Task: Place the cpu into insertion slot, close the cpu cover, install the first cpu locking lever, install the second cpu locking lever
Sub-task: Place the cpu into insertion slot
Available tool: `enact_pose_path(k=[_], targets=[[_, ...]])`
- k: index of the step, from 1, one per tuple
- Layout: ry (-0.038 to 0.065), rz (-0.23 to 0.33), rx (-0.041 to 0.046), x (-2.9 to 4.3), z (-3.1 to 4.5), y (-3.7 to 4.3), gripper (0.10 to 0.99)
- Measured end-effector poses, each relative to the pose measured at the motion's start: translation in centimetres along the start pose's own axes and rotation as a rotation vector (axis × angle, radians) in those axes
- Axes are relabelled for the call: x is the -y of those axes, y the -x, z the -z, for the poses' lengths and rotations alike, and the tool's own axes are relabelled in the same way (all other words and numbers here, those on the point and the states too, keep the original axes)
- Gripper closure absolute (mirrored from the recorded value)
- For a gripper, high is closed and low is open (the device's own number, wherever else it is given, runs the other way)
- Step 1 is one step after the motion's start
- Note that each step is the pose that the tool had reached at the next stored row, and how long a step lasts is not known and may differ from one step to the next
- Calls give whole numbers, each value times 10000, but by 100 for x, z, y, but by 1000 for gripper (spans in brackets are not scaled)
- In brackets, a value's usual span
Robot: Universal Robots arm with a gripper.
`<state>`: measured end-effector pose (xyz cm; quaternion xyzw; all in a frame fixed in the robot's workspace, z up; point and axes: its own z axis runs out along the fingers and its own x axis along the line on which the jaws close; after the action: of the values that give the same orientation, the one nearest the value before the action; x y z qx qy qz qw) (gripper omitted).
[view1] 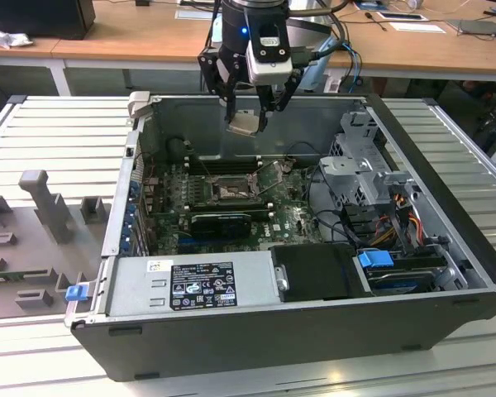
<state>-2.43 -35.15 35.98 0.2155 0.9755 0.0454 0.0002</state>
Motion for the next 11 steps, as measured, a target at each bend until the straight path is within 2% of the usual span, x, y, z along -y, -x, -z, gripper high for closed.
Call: enact_pose_path(k=[11], targets=[[17, -895, 80, 0, -1, 0, 557]])
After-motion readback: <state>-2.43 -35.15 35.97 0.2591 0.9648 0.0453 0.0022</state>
